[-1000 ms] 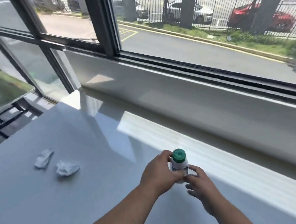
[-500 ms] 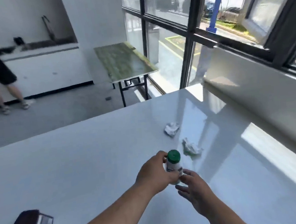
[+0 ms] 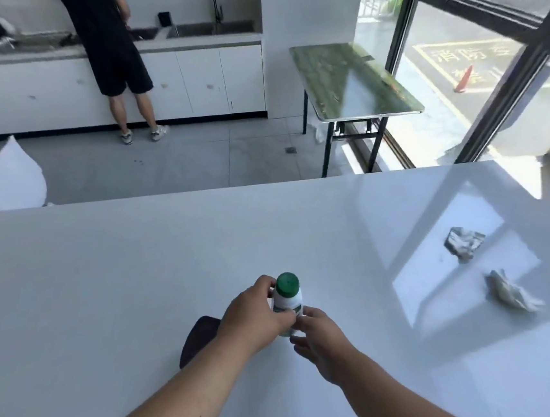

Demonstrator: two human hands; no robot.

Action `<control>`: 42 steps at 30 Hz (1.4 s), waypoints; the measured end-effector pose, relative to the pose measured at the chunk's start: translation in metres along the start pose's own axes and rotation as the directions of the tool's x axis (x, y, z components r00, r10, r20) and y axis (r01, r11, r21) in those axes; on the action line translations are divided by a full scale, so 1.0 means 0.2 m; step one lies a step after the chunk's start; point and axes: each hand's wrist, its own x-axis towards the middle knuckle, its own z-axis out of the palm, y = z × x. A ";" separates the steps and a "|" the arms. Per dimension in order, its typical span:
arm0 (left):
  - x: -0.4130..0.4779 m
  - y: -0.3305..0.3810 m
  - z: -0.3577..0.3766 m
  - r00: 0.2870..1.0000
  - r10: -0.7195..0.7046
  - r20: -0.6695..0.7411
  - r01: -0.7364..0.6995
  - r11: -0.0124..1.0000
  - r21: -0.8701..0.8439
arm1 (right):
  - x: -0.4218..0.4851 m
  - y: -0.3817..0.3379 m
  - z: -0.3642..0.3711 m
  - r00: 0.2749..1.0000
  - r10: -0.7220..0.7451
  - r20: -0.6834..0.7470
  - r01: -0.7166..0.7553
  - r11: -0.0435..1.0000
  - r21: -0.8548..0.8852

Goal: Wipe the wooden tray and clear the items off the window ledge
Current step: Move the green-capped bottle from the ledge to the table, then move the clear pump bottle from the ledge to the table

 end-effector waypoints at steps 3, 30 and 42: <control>-0.02 -0.12 -0.03 0.999 -0.039 0.008 0.039 0.999 -0.011 | 0.03 0.05 0.09 1.000 0.028 -0.006 -0.028 0.999 -0.026; -0.73 1.46 0.85 0.750 0.618 0.237 -0.660 0.675 0.329 | -1.72 0.34 -1.63 0.439 -0.726 -0.529 -0.236 0.475 -0.848; -2.22 2.20 2.23 0.293 0.770 0.566 -0.953 0.283 0.108 | -3.17 1.71 -2.47 0.052 -0.432 -0.900 -0.434 0.802 -0.410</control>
